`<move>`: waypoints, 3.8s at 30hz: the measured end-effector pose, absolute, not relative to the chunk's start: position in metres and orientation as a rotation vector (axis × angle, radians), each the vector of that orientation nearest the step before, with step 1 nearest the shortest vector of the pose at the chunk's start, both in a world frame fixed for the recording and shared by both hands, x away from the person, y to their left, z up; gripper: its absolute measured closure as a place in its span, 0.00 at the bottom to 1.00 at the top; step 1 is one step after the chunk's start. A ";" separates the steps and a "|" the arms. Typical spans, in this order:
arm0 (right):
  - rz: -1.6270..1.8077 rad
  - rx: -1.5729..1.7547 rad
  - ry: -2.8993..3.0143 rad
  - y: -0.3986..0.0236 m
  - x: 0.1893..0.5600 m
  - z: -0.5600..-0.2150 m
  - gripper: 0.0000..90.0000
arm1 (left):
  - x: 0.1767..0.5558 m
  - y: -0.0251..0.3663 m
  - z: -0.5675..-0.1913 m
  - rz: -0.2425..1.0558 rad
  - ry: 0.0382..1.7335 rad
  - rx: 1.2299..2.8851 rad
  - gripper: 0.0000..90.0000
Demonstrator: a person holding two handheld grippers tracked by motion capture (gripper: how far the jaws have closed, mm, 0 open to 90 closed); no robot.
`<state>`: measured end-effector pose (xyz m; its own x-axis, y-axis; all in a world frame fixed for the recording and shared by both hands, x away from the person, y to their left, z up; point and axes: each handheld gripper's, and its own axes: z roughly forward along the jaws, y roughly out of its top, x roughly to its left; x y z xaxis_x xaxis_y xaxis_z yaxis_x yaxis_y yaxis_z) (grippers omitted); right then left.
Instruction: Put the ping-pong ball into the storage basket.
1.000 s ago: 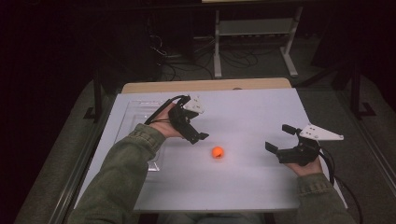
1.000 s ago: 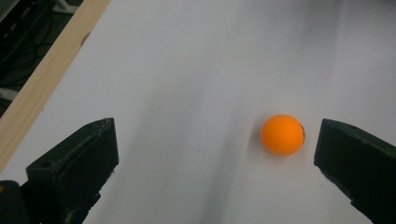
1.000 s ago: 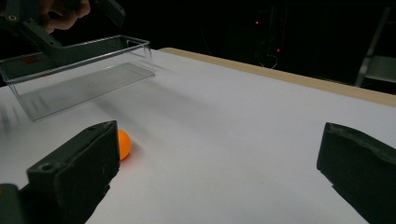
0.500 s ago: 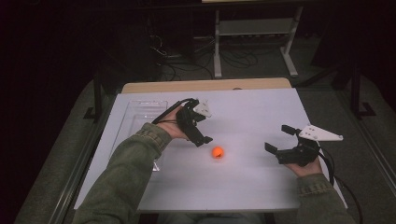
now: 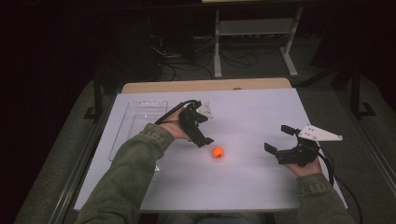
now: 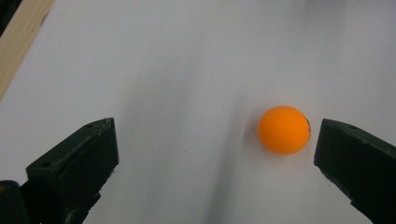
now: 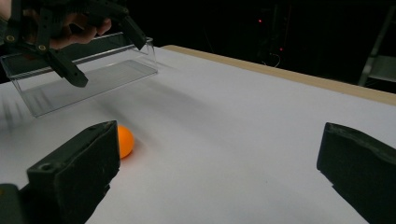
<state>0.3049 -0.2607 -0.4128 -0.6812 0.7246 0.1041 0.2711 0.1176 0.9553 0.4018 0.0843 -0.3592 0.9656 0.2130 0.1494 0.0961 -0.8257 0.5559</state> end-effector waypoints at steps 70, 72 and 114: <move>1.584 0.968 2.031 -0.261 0.304 -0.414 0.00 | 0.395 0.039 -0.413 0.071 0.083 2.706 0.06; 1.583 0.969 2.033 -0.261 0.304 -0.414 0.00 | 0.393 0.038 -0.414 0.067 0.060 2.712 0.07; 1.585 0.983 2.017 -0.264 0.302 -0.413 0.00 | 0.383 0.043 -0.396 0.043 -0.002 2.730 0.56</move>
<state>0.3024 -0.2635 -0.4135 -0.6774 0.7266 0.1151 0.2836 0.1135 0.9522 0.3834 0.0433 -0.3959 0.9995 0.0049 0.0303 -0.0076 -0.9166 0.3996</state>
